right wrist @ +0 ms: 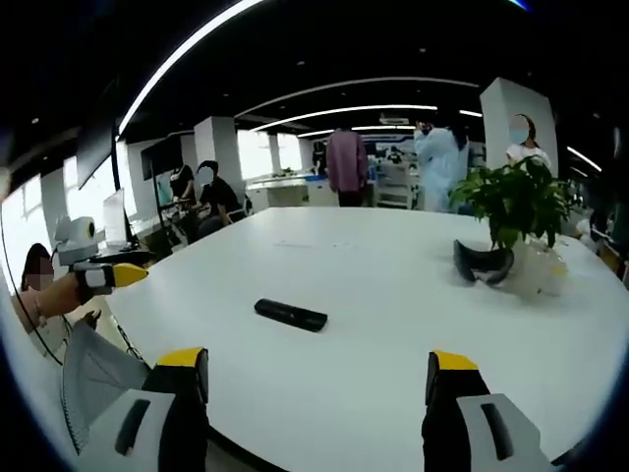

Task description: Press the specified remote control buttons in sequence, fully releasing each button before pressing the next.

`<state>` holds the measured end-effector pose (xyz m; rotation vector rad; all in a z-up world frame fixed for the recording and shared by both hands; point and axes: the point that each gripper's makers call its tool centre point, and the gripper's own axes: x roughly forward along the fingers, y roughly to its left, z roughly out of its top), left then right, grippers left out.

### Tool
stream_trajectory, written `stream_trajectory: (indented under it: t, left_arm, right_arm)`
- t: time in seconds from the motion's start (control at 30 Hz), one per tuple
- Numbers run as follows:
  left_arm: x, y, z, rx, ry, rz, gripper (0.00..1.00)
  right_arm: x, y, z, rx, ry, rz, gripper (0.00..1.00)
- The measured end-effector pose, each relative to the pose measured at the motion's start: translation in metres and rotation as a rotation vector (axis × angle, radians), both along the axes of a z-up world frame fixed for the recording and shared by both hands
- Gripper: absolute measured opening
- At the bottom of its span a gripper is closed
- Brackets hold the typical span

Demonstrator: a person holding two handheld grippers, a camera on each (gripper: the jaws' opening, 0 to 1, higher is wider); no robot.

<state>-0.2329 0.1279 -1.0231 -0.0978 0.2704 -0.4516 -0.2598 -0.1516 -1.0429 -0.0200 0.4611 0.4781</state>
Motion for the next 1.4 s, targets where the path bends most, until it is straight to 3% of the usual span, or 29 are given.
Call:
stream_trajectory:
  t: [1.1,1.4]
  left_arm:
    - [0.0,0.001,-0.02,0.022,0.071,-0.003,1.0]
    - [0.006,-0.003,-0.033,0.049,0.11,-0.043,1.0]
  right_arm:
    - [0.005,0.014,-0.006,-0.012,0.024,0.072,0.77]
    - [-0.001,0.005,-0.007,0.004,0.024,0.026,0.75]
